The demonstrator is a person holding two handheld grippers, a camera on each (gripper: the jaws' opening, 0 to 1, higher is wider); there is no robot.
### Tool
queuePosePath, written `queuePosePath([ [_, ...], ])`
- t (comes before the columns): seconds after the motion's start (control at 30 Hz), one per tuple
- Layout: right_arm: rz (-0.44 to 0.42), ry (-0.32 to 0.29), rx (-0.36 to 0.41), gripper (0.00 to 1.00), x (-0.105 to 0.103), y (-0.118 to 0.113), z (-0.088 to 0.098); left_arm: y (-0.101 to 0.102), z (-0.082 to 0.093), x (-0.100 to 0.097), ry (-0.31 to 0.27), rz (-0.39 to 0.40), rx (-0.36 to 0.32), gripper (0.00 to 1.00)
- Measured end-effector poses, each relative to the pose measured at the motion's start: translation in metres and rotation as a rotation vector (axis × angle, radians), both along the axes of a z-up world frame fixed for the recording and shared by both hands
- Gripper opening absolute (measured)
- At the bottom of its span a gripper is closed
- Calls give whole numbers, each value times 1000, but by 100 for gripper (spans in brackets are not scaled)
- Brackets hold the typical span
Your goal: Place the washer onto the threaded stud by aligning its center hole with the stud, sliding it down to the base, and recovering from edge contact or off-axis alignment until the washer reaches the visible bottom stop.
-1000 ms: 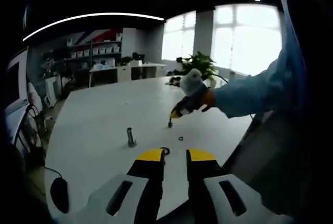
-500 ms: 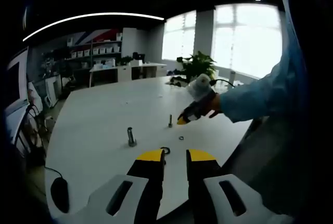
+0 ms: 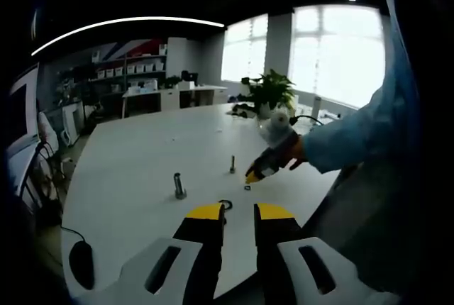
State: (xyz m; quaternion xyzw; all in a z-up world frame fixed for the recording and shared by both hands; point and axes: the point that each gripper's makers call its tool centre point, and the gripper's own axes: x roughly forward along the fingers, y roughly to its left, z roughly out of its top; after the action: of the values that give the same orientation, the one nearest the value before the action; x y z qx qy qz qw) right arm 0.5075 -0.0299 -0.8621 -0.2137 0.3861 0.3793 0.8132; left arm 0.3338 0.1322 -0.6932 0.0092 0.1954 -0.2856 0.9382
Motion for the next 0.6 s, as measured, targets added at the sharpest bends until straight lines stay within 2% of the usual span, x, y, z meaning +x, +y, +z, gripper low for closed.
queuePosePath([
  [0.17,24,35,-8,15,-12,2,-8,0,0,0,1,1,0,14],
  [0.6,29,57,-11,15,-13,1,-12,0,-1,1,4,-1,1,14],
])
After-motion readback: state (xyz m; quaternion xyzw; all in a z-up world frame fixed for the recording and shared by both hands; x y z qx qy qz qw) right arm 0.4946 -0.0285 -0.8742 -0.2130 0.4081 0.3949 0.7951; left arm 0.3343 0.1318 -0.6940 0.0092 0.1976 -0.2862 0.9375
